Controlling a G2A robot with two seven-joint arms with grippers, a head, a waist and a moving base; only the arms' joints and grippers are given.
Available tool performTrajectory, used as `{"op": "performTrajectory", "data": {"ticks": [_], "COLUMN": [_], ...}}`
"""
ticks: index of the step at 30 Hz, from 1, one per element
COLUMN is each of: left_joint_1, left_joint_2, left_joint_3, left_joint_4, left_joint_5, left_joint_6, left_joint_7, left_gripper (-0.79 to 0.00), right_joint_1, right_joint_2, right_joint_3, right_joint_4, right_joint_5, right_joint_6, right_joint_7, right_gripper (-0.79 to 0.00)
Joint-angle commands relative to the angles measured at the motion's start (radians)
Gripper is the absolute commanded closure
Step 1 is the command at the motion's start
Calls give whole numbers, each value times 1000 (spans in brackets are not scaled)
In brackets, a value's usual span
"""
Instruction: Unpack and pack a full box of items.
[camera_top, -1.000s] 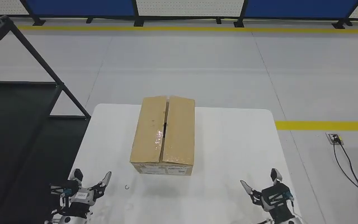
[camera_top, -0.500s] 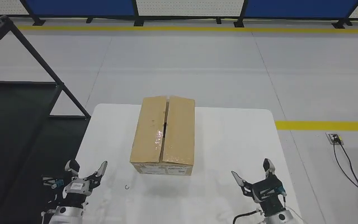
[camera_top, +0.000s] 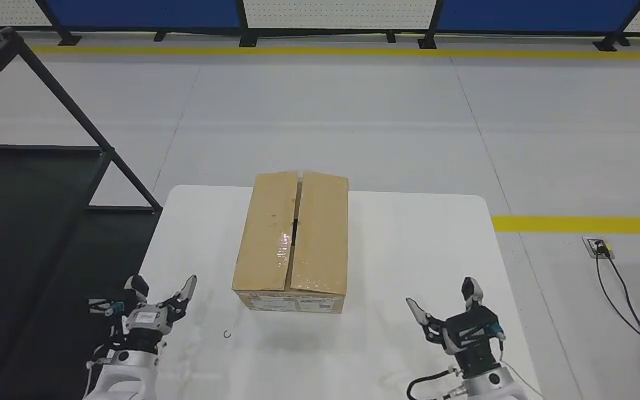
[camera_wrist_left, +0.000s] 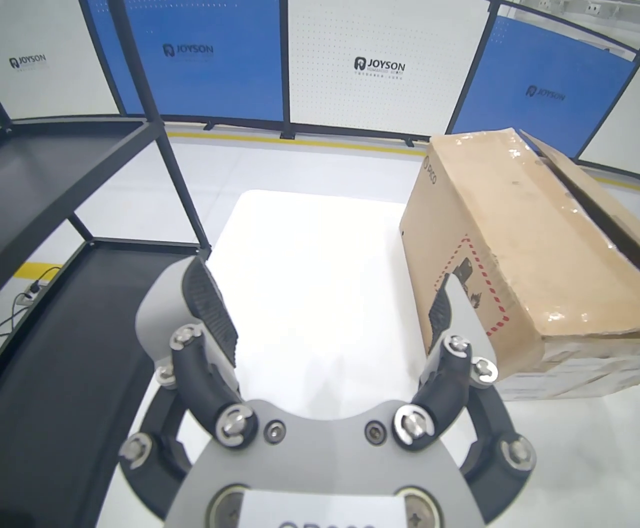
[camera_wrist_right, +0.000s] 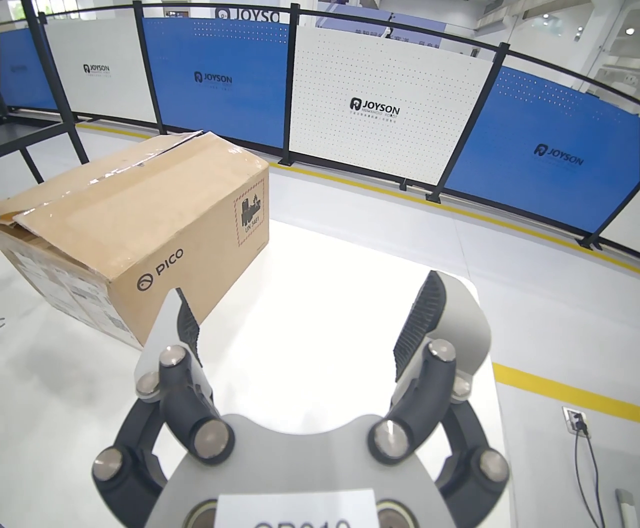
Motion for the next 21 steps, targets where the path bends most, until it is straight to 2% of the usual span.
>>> {"op": "performTrajectory", "data": {"ticks": [1,6,16,21], "left_joint_1": [-34,-80,-81,-100], "left_joint_2": [-1,-3,-4,-8], "left_joint_3": [27,81,85,114], "left_joint_4": [31,97,99,98], "left_joint_5": [34,76,76,100], "left_joint_6": [-13,-63,-69,-55], "left_joint_7": [-8,-16,-20,-32], "left_gripper": [-785,-785,-785,-785], "right_joint_1": [27,55,55,66], "right_joint_2": [-6,-13,-13,-18], "right_joint_3": [-22,-56,-56,-67], "right_joint_4": [16,36,36,40], "right_joint_5": [-3,-5,-5,13], "right_joint_6": [33,61,61,47], "right_joint_7": [7,16,16,13], "right_gripper": [-785,-785,-785,-785]}}
